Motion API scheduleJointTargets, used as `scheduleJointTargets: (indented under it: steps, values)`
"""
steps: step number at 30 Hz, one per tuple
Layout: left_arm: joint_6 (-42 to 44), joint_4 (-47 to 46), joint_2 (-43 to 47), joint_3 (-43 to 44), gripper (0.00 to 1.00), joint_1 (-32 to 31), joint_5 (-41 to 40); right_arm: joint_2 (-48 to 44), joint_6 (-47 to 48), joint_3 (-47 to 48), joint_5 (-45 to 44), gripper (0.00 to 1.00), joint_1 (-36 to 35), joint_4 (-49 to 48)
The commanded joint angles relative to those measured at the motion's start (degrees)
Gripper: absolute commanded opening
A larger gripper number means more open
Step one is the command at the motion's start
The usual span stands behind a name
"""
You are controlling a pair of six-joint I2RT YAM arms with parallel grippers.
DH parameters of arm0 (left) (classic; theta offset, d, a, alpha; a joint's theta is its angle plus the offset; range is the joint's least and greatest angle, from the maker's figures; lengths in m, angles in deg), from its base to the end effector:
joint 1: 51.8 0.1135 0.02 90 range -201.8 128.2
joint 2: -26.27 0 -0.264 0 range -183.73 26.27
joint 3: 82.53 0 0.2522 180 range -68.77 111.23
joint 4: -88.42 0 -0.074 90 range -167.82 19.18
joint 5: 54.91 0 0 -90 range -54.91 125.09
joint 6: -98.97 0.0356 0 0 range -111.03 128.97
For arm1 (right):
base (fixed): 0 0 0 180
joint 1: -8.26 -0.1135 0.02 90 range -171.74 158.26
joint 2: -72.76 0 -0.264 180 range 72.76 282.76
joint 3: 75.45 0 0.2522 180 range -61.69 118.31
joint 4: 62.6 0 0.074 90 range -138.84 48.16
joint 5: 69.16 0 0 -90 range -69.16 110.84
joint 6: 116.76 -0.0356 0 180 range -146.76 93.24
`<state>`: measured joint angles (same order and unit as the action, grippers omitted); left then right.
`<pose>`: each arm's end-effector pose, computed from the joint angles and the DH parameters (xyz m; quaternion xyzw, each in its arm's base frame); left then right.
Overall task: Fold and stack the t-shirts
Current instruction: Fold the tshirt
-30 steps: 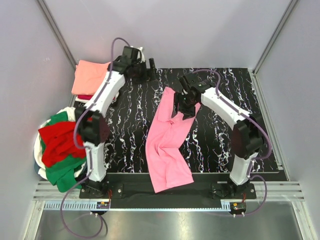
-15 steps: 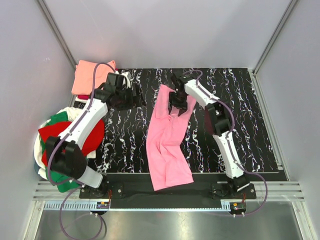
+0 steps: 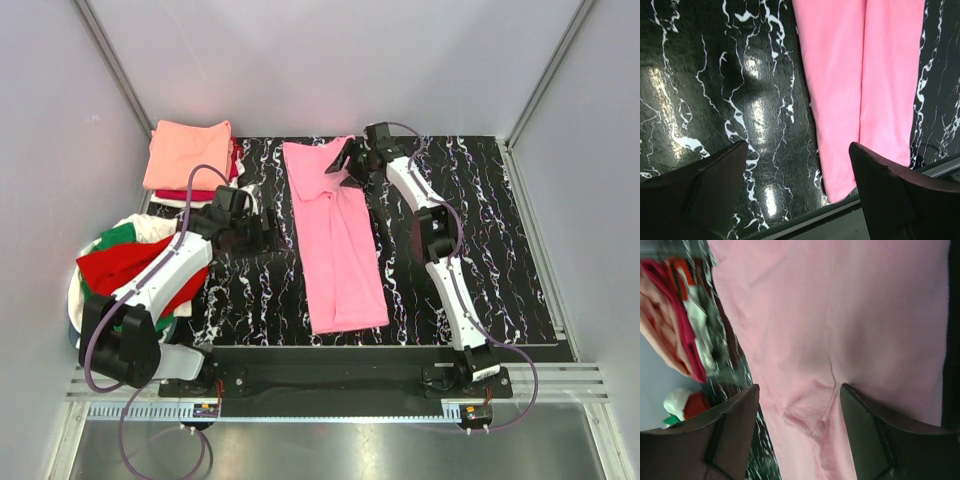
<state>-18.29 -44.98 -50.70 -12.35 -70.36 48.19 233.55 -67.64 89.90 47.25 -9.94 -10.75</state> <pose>0.2588 -0.0954 0.2537 -0.0358 0.9432 -0.2212 0.2453 0.5579 0.2001 0.1426 0.0967 0.9054 0.3599 0.2035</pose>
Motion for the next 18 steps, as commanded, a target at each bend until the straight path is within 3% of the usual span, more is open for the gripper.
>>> scheduleJointTargets:
  steps: [1,6,8,12,18]
  values:
    - [0.90,-3.05,2.70,-0.70,0.88,-0.68,0.87,5.67,-5.34,0.46,-3.38,0.75,0.53,-13.90]
    - [0.73,-0.59,3.58,0.62,0.88,-1.82,0.08,3.05,-7.45,-0.23,-10.05,0.77,0.62,-12.96]
    - [0.37,0.11,5.06,0.27,0.87,-2.35,-0.35,-1.41,-7.02,-5.47,-11.91,0.78,0.53,-14.17]
    - [-1.20,0.82,7.97,-1.92,0.87,-4.80,-1.41,-8.99,-4.39,-10.88,-8.23,0.84,0.62,-19.45]
    - [-7.16,-2.16,10.96,-7.27,0.87,-9.20,-1.50,-19.88,0.89,-11.57,-2.77,0.89,0.70,-16.21]
